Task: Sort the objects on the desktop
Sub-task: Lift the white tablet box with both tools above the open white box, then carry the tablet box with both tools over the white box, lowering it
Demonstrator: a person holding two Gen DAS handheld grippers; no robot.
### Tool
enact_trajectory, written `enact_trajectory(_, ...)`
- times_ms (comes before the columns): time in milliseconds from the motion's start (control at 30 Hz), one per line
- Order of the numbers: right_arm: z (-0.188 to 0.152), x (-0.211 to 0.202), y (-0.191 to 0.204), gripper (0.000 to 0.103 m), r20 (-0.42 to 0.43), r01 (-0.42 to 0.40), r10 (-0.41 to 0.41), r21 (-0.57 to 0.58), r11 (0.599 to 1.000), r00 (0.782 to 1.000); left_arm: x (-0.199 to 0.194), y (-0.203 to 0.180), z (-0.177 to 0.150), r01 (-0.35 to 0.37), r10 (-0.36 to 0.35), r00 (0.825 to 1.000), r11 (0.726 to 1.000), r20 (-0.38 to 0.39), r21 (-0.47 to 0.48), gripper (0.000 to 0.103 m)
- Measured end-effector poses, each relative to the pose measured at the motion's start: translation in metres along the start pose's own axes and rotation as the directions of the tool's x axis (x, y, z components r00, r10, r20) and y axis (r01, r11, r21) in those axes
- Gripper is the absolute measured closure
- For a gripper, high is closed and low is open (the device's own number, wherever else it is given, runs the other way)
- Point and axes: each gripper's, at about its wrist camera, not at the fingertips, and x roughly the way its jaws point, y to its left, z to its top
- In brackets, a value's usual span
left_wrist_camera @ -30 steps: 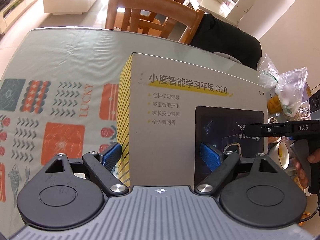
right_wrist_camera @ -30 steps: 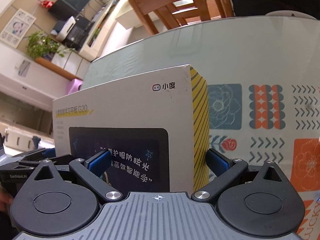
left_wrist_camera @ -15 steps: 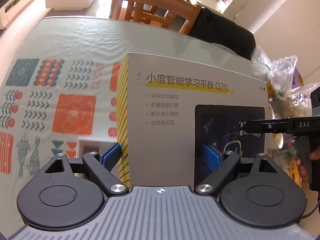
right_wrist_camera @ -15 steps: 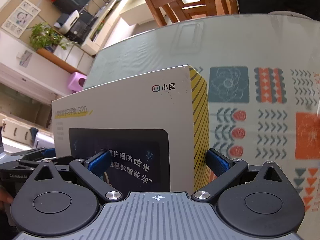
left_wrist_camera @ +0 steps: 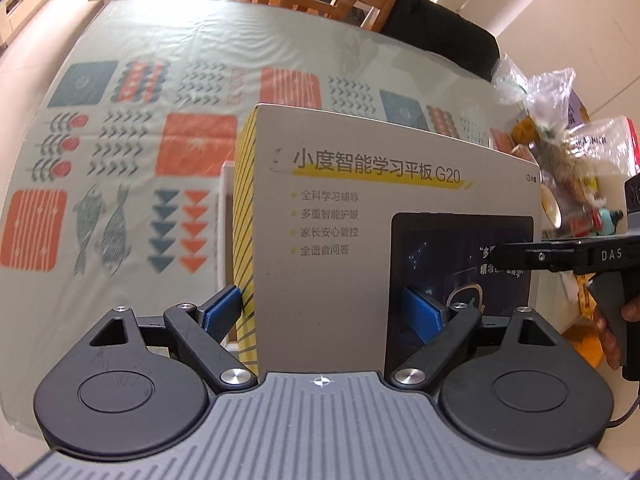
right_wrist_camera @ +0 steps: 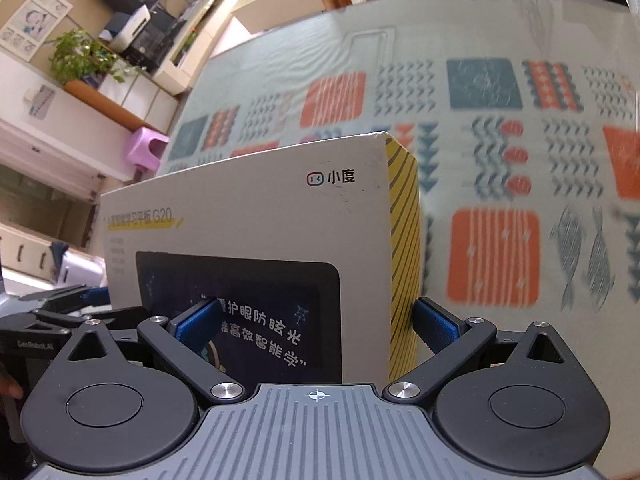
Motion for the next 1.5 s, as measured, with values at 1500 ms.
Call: enact_trajectory(1500, -0.158, 0.046, 0.026, 0.0, -0.167, 0.091, -0.077, 0.077, 0.993, 0.983, 0.026, 0.041, -0.146, 0.03, -0.033, 0.962, 0.999, -0.273, -0.012, 0.0)
